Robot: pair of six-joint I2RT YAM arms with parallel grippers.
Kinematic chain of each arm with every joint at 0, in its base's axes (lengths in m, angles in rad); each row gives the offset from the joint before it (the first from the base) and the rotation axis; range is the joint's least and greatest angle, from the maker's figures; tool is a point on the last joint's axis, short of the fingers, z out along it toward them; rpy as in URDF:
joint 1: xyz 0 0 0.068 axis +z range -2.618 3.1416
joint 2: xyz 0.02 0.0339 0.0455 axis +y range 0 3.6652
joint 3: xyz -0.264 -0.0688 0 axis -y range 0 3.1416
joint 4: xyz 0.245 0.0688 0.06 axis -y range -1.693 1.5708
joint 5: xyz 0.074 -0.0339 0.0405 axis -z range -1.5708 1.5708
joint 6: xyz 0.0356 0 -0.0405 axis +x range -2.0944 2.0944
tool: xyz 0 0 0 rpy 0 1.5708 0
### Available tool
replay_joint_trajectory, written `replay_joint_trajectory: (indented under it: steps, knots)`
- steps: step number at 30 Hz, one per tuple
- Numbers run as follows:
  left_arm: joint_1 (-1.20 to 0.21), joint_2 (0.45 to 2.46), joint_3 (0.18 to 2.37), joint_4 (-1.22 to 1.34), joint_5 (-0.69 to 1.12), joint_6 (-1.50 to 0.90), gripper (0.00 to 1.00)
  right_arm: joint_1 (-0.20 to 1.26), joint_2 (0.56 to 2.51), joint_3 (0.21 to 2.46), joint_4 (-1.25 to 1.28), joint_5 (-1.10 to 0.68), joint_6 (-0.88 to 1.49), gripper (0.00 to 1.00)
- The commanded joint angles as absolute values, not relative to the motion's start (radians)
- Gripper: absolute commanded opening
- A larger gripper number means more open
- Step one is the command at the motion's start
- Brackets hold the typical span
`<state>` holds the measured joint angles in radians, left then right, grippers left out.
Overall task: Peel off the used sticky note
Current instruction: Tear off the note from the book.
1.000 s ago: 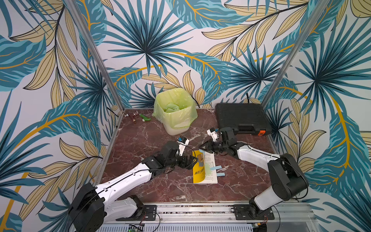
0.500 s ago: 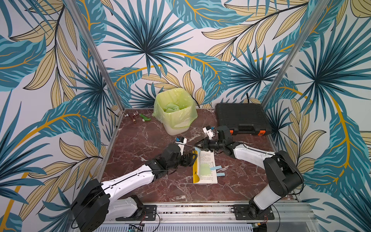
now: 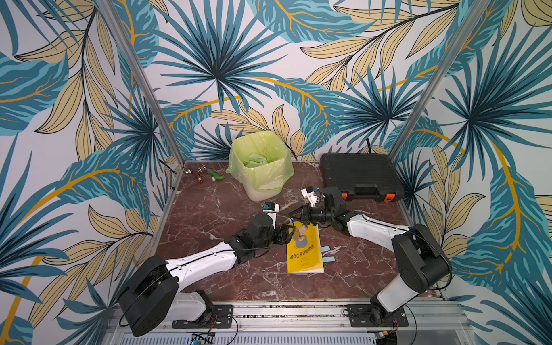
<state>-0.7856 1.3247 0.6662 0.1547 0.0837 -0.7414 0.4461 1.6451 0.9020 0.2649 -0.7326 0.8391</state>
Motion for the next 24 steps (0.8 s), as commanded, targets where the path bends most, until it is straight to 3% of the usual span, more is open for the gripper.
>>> replay_joint_trajectory:
  steps: [1, 15, 24]
  knots:
    - [-0.792, 1.338, 0.654, 0.201, 0.059, -0.770, 0.65, 0.451, 1.654, 0.900, 0.291, -0.723, 0.848, 0.00]
    - [-0.798, 1.335, 0.657, 0.179, 0.033, -0.758, 0.62, 0.444, 1.625, 0.881, 0.249, -0.673, 0.805, 0.00]
    - [-0.781, 1.095, 0.632, -0.008, -0.101, -0.590, 0.62, 0.362, 1.551, 1.071, 0.152, -0.593, 0.706, 0.00]
